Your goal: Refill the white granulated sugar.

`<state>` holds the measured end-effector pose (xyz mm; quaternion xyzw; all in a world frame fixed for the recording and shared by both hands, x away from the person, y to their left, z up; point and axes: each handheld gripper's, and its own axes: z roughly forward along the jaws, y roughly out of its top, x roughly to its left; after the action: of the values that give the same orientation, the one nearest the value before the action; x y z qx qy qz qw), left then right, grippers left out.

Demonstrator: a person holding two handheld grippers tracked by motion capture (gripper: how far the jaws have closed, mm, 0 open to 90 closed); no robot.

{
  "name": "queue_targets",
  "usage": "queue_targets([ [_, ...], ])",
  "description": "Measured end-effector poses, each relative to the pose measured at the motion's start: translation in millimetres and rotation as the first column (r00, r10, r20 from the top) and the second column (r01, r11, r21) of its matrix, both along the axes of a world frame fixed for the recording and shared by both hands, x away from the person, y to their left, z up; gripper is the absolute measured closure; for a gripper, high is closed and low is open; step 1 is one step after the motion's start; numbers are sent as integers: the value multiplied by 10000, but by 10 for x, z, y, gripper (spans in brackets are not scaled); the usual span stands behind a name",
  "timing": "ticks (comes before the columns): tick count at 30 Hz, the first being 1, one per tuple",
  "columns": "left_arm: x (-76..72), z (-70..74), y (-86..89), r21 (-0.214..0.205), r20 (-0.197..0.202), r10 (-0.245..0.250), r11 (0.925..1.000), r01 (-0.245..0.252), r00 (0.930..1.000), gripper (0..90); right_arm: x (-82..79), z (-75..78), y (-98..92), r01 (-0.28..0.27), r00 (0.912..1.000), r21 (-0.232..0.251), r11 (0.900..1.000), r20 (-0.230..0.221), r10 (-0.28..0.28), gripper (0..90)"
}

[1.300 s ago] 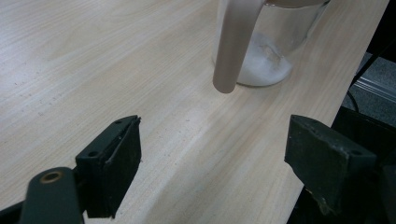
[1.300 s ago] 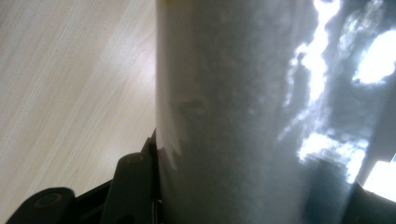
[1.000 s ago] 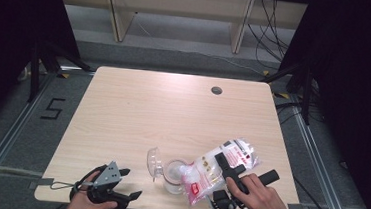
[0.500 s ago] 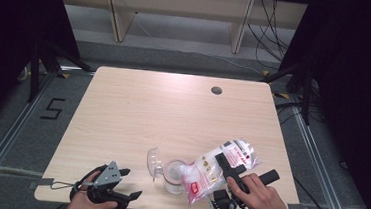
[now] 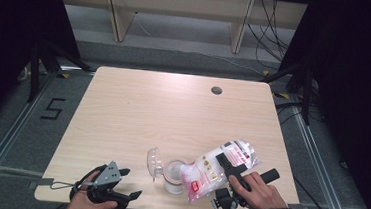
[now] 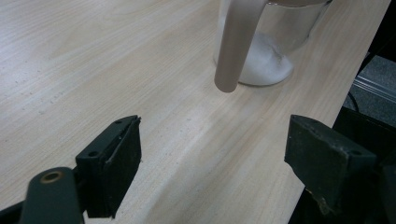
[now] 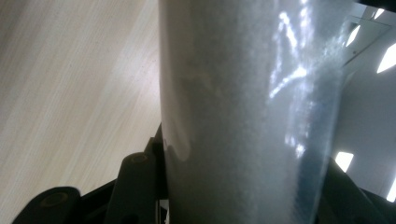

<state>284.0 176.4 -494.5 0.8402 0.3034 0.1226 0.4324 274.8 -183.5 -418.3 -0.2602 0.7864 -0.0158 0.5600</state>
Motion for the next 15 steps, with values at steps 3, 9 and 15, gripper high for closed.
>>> queue_targets([
  [3, -12, -11, -23, -329, -89, 87, 9994, -90, 9999, 183, 1, 3, -2, -7, 10000, 10, 10000, -2, 7, 579],
  [9, 0, 1, 3, 21, -1, -7, 10000, 7, 10000, 183, 2, -1, 2, -34, 10000, 21, 10000, -26, 34, 581],
  [15, 0, 0, 1, 28, 2, -10, 10000, 10, 10000, 184, 4, -7, -4, -15, 10000, 114, 9999, -70, 16, 583],
])
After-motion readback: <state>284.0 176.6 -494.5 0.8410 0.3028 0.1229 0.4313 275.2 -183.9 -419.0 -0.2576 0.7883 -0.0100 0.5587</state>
